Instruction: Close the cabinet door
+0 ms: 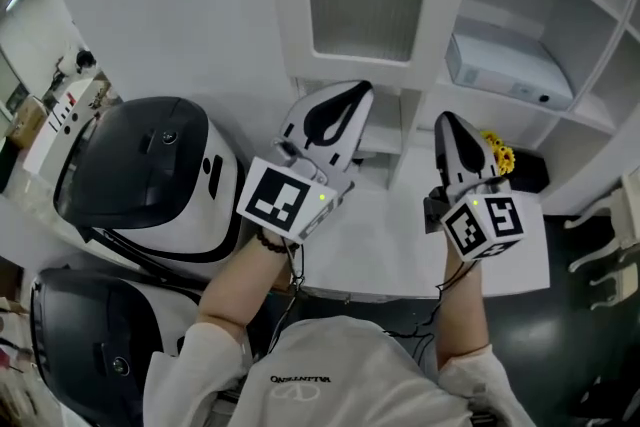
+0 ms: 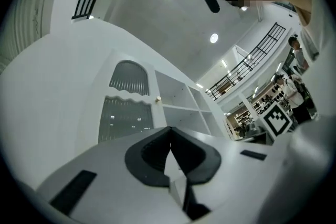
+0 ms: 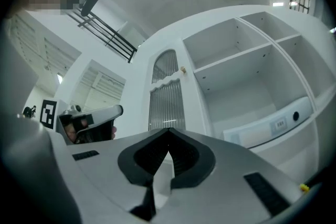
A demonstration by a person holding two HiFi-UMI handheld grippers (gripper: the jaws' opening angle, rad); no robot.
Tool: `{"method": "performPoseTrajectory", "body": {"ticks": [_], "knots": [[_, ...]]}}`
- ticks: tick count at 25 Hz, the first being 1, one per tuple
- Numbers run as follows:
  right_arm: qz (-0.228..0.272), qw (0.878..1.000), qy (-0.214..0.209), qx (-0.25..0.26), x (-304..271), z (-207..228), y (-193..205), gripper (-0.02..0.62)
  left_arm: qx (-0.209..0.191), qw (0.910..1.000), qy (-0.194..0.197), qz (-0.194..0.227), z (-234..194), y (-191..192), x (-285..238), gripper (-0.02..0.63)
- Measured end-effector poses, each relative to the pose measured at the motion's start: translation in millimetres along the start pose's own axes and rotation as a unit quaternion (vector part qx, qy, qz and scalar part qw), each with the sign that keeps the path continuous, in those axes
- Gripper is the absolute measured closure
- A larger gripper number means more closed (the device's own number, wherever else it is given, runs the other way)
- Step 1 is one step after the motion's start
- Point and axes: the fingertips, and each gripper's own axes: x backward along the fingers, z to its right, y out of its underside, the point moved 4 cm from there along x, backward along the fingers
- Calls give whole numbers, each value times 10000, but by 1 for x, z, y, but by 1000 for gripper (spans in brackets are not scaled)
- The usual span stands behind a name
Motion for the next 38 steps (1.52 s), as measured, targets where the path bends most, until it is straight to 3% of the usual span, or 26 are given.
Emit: {"method": "performPoseTrajectory", "body": {"ticks": [8,13,18,38], "knots": [[-259,9986,430,-181,42,-4,31,586,712,9935,-653,-610,3,60,81,601],[-503,9969,581,-187,62,-5,49,586,881,9854,-1054,-1006,3,89,120,601],[-627,9956,666,-205,76,-10,62,586,919,9811,-1090,-1308,12,108,144,601],[-726,9952,647,-144,93,-20,67,588,1043,9781,-1282,-1264,14,110,165,601]]}}
